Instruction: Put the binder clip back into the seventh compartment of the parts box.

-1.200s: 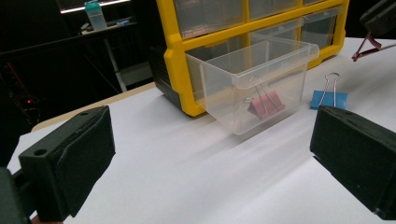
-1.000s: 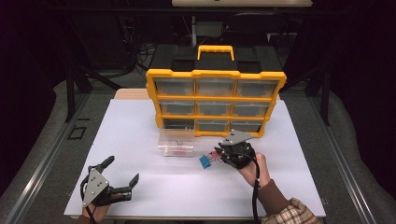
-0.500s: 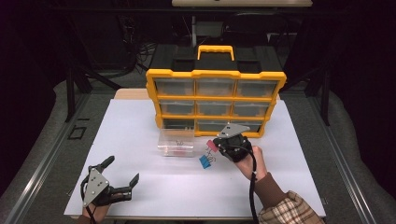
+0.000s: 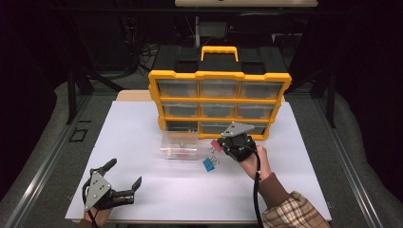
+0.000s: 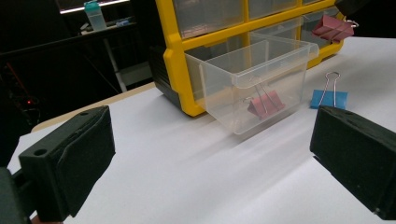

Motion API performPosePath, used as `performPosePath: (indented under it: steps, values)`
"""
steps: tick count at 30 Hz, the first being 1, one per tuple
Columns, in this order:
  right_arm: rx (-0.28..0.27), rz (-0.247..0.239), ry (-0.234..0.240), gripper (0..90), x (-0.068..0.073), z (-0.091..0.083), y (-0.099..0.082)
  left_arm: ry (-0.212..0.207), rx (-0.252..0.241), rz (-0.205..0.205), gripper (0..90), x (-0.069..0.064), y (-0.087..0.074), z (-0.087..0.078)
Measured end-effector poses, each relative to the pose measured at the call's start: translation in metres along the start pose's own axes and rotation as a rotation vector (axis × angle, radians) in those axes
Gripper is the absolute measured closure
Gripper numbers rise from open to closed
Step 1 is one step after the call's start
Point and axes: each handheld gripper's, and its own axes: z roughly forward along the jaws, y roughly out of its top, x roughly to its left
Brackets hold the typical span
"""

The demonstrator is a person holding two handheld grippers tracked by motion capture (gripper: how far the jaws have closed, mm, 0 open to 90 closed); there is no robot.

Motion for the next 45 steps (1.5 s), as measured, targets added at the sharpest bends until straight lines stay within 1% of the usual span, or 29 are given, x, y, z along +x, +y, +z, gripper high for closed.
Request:
performPosePath:
  steps: [7,17,22,25,27,31,32,35,37,39,43,44,45]
  values:
    - [-0.027,-0.011,0.001,88.7,0.000,0.001,0.018,-0.001,0.000,0.000,0.0,0.000,0.000,0.000]
    - [-0.075,-0.045,0.024,88.6,0.011,0.007,0.052,-0.003,-0.001,0.001,0.0,0.000,0.000,0.000]
    - [-0.086,-0.057,0.049,88.6,0.021,0.018,0.066,-0.004,-0.001,0.001,0.0,0.000,0.000,0.000]
    - [-0.081,-0.068,0.068,88.6,0.027,0.028,0.072,-0.003,0.000,0.001,0.0,0.000,0.000,0.000]
    - [-0.071,-0.073,0.079,88.6,0.032,0.035,0.075,-0.004,-0.001,0.000,0.0,0.000,0.000,-0.001]
    - [-0.034,-0.080,0.094,88.3,0.039,0.050,0.077,-0.005,-0.002,0.000,0.0,0.000,0.000,-0.001]
    - [-0.021,-0.078,0.095,85.9,0.040,0.054,0.077,-0.005,-0.002,0.000,0.0,0.000,0.000,-0.001]
    - [0.000,-0.052,0.098,68.4,0.039,0.061,0.075,-0.005,-0.002,0.000,0.0,0.000,0.000,-0.001]
    - [0.001,-0.034,0.107,60.4,0.037,0.061,0.073,-0.005,-0.004,-0.001,0.0,0.000,0.000,-0.001]
    - [0.001,-0.011,0.114,49.7,0.034,0.059,0.069,-0.005,-0.003,0.000,0.0,0.000,0.000,-0.001]
    - [-0.003,0.027,0.132,33.0,0.026,0.051,0.058,-0.005,-0.002,-0.001,0.0,0.000,0.000,-0.001]
    - [0.004,0.039,0.135,28.4,0.024,0.048,0.055,-0.004,-0.002,0.001,0.0,0.000,0.000,-0.001]
    - [0.004,0.041,0.136,24.8,0.023,0.047,0.052,-0.004,-0.001,0.001,0.0,0.000,0.000,-0.001]
